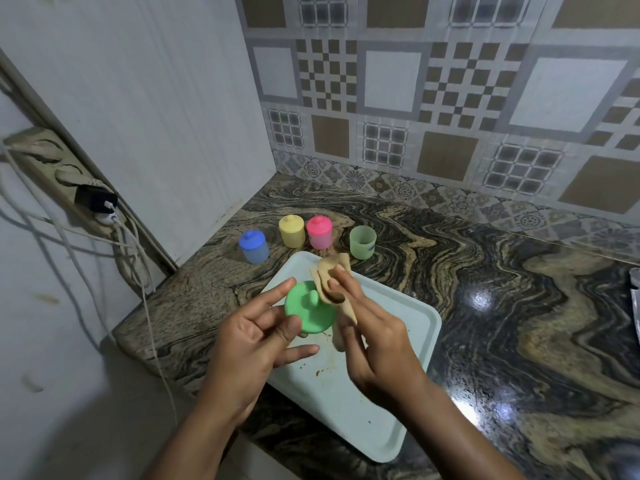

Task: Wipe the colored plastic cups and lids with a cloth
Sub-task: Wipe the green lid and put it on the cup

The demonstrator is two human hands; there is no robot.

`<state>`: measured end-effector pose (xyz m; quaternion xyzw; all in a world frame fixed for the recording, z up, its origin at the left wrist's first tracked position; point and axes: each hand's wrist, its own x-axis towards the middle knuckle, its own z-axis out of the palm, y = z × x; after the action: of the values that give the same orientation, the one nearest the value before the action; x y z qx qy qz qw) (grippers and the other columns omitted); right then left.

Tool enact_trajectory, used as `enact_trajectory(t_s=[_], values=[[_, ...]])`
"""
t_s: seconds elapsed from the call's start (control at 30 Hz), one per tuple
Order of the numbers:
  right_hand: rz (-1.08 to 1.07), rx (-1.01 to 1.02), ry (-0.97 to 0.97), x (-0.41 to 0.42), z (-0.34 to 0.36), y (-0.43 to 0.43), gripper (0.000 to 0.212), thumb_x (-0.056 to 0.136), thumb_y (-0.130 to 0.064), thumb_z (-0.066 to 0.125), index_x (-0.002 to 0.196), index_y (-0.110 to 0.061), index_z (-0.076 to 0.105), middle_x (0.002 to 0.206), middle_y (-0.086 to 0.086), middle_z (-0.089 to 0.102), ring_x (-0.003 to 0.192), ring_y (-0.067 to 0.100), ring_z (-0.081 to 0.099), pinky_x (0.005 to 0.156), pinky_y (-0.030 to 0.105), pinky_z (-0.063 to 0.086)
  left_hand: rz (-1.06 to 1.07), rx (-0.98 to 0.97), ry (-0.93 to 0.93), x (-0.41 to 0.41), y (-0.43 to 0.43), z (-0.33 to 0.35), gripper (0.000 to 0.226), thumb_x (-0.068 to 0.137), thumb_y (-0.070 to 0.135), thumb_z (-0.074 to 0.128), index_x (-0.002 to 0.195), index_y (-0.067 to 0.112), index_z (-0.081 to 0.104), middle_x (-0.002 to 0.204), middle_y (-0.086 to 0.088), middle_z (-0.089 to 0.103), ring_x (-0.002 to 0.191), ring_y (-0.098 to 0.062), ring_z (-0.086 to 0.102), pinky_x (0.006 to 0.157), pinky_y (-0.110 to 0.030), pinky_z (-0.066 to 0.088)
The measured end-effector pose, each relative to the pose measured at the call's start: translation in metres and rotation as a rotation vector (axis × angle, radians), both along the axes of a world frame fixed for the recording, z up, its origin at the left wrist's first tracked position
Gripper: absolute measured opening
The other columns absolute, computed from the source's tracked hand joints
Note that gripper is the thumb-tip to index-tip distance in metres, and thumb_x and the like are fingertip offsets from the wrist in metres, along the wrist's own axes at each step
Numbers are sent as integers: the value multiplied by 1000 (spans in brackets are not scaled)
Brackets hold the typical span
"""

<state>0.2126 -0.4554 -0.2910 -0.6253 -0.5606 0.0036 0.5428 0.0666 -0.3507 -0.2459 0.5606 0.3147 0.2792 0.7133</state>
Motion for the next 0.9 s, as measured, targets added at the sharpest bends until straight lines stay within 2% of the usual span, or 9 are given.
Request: enact_trajectory(t_s=[0.13,0.2,0.27,0.4,0.57,0.7,0.77,0.83,0.9], values=[[-100,-85,98,11,5,-2,38,105,-18,45,140,-14,59,142,-8,61,120,5,64,101,18,48,52,-29,-43,1,0,2,73,59,39,94,124,19,66,99,-18,77,86,-24,76,62,-37,63],[-81,-88,232,6,8,-9,21,105,-18,46,106,-16,67,92,-26,68,73,-5,58,71,13,45,99,-27,-50,2,1,3,87,38,51,99,114,20,72,95,-16,77,78,-21,75,61,-35,62],[-11,-119,372,-3,11,-12,37,107,-30,43,80,-7,52,61,-6,60,53,11,51,54,30,40,124,-34,-58,4,0,4,82,38,51,99,111,21,74,98,-12,78,79,-16,75,62,-33,62],[38,-103,428,-13,12,-13,46,106,-36,39,76,-5,57,62,9,60,57,25,55,57,42,44,88,-20,-44,6,-8,2,55,75,18,76,128,19,65,112,-7,77,101,-18,74,75,-42,63],[23,-83,461,-11,10,-12,45,105,-41,41,74,-9,49,55,3,47,50,27,44,51,50,37,89,-21,-38,7,-11,1,64,75,-6,69,133,19,58,110,-2,78,104,-18,73,70,-35,64],[5,-53,433,-8,13,-15,46,105,-36,40,89,3,59,67,6,62,61,21,60,58,41,48,125,-11,-44,7,-7,0,64,73,-1,70,133,20,58,110,0,78,104,-17,73,69,-34,63],[23,-56,267,-14,17,-15,36,105,-22,44,117,1,68,106,8,73,99,12,71,84,31,55,114,-22,-50,8,-6,1,64,75,0,69,135,20,57,112,-1,77,103,-17,74,70,-35,63],[68,-59,78,-19,10,-11,43,102,-12,47,142,0,55,151,15,53,143,22,49,115,31,42,85,-36,-46,8,-6,1,60,81,-2,66,136,20,57,114,-2,77,105,-19,73,71,-33,63],[96,-78,17,-20,2,-6,49,100,-9,48,148,-1,47,161,16,37,151,25,34,121,35,34,60,-26,-32,7,-5,0,56,87,-7,61,136,20,57,117,-2,76,109,-20,72,73,-33,62]])
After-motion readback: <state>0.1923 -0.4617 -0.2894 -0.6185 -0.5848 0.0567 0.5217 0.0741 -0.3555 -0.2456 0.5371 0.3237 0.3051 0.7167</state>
